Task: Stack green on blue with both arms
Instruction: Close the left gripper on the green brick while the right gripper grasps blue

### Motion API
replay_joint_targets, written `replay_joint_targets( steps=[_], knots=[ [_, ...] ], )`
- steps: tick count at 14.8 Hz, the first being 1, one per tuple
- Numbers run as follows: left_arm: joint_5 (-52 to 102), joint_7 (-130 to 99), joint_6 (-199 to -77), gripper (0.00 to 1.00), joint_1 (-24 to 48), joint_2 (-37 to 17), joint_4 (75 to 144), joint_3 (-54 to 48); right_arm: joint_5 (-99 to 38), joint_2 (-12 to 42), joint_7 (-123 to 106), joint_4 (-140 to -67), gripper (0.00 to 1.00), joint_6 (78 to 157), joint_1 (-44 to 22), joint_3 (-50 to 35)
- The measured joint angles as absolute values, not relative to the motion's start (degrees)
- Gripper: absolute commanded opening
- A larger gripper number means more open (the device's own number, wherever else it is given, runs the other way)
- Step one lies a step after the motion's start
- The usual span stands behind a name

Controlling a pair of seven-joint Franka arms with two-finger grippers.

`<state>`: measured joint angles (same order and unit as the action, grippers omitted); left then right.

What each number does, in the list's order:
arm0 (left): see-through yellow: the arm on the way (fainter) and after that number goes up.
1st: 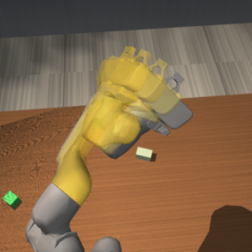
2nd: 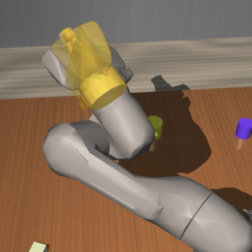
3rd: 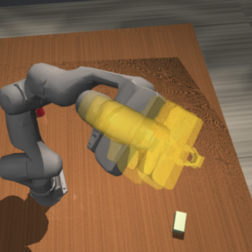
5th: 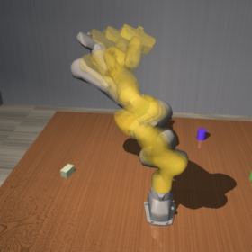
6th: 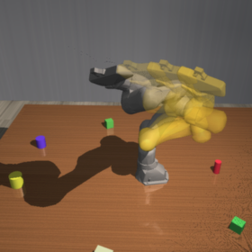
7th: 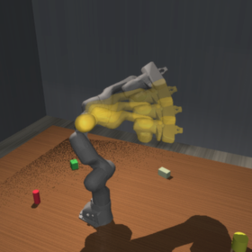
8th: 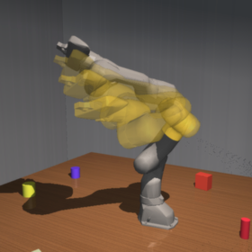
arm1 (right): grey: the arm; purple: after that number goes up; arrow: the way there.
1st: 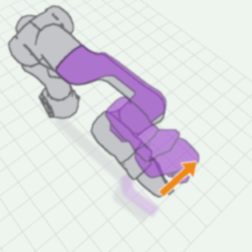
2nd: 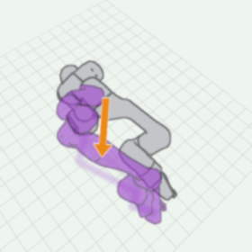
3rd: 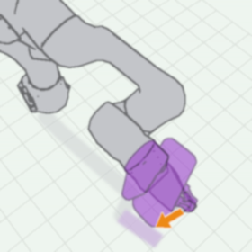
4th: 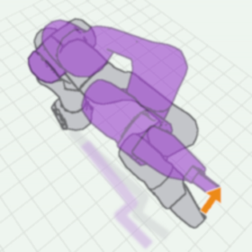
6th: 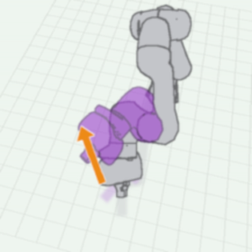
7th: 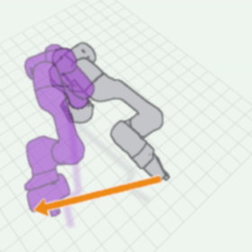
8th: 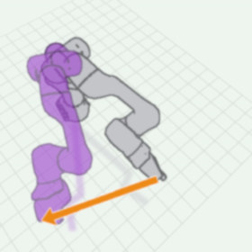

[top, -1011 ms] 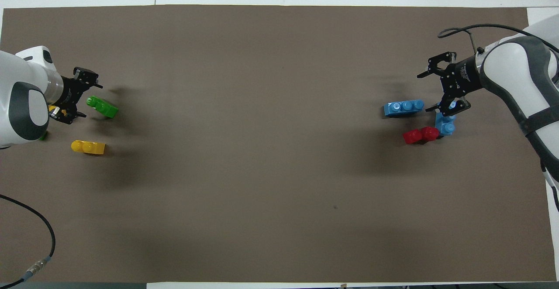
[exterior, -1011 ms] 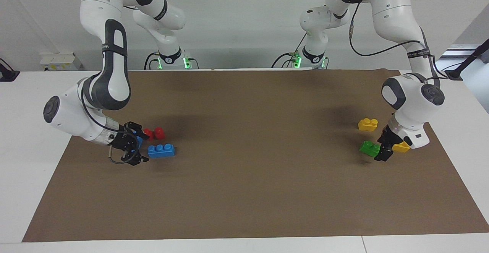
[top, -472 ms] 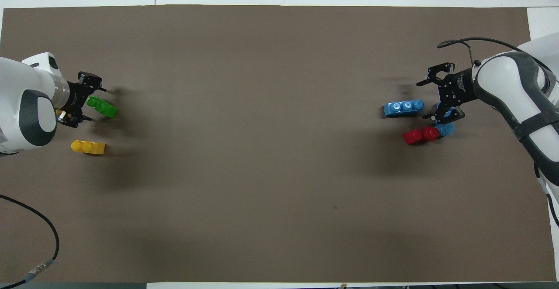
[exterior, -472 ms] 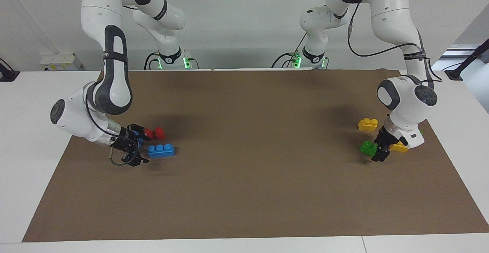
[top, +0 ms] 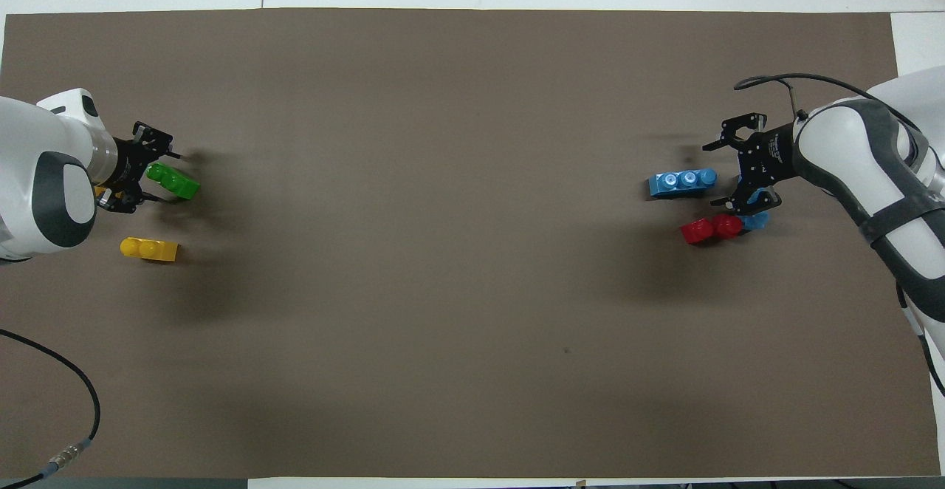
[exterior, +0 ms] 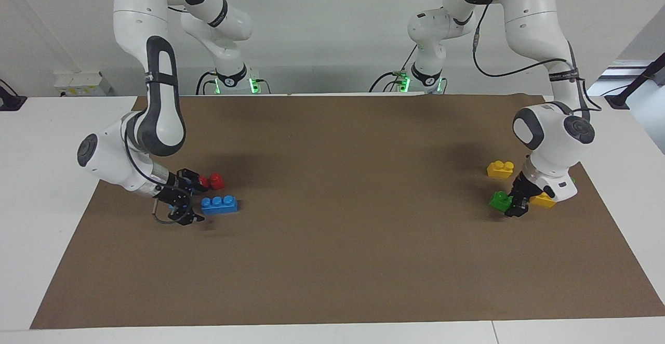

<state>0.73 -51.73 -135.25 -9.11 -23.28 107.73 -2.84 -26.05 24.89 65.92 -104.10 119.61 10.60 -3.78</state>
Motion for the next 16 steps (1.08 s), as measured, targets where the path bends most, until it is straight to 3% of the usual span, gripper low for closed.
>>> replay_joint_targets(
  steps=[8, 12, 13, 14, 15, 16],
  knots=[
    [0.73, -51.73, -135.2, 0.0, -9.16, -23.03, 107.48, -3.01, -26.64, 24.69, 65.91, -105.47, 0.99, 122.85, 9.77, -3.98],
    [0.73, -51.75, -133.69, 0.0, -9.01, -22.12, 107.14, -3.45, -26.67, 24.65, 65.9, -105.67, 0.9, 123.46, 9.74, -3.98],
    [0.73, -51.8, -132.42, 0.0, -8.91, -21.63, 106.75, -3.61, -26.67, 24.65, 65.89, -105.71, 0.82, 123.83, 9.61, -3.98],
    [0.73, -51.88, -130.86, 0.0, -8.74, -21.02, 106.21, -3.71, -26.68, 24.65, 65.89, -105.75, 0.48, 124.13, 9.39, -3.98],
    [0.73, -51.98, -129.51, 0.0, -8.6, -20.35, 105.72, -3.8, -26.68, 24.65, 65.82, -105.77, 0.3, 124.27, 9.2, -3.99],
    [0.73, -52.0, -128.44, 0.0, -8.45, -19.58, 105.37, -3.92, -26.68, 24.65, 65.32, -105.79, 0.23, 124.28, 9.07, -3.99]
  ],
)
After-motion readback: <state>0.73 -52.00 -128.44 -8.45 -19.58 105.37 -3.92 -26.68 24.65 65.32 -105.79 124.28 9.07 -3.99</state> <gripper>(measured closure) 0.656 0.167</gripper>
